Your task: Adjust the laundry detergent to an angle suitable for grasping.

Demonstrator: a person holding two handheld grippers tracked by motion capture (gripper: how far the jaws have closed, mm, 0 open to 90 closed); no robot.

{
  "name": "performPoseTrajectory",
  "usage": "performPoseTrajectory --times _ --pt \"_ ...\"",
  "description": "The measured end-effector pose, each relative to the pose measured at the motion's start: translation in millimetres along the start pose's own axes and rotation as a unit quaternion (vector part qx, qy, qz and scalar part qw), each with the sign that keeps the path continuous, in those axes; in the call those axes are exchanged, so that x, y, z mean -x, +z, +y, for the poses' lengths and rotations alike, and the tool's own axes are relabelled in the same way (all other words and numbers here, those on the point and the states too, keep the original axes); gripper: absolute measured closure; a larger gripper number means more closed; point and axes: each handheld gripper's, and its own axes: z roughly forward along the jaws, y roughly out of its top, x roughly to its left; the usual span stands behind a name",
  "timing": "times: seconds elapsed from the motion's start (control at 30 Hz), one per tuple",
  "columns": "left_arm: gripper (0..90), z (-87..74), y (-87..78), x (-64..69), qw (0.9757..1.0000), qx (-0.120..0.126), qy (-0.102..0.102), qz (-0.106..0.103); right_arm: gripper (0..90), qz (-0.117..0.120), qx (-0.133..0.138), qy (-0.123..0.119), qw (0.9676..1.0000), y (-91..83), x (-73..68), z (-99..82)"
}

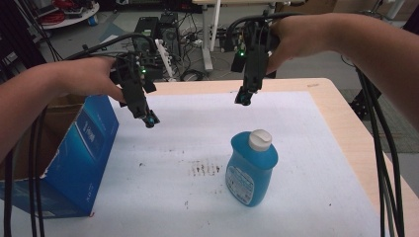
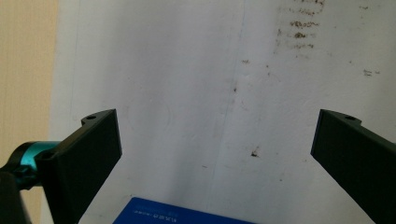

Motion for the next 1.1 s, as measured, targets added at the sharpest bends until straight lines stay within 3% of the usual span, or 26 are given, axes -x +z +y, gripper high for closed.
performPoseTrajectory --times 0.67,0.87,1.1 --pt "1.7 7.2 -3.7 8.5 1.0 0.002 0.008 0.003 1.3 -0.014 0.008 0.022 0.9996 -20.5 -7.4 -23.1" --pt "1.7 3.7 -3.5 13.8 0.9999 0.004 0.011 0.001 1.3 -0.019 0.009 0.035 0.9992 -20.1 -13.1 -40.5" --pt "1.7 -5.3 -0.8 18.6 0.9999 0.013 0.002 0.004 1.3 -0.028 0.027 0.071 0.9967 -21.3 -23.0 -74.4"
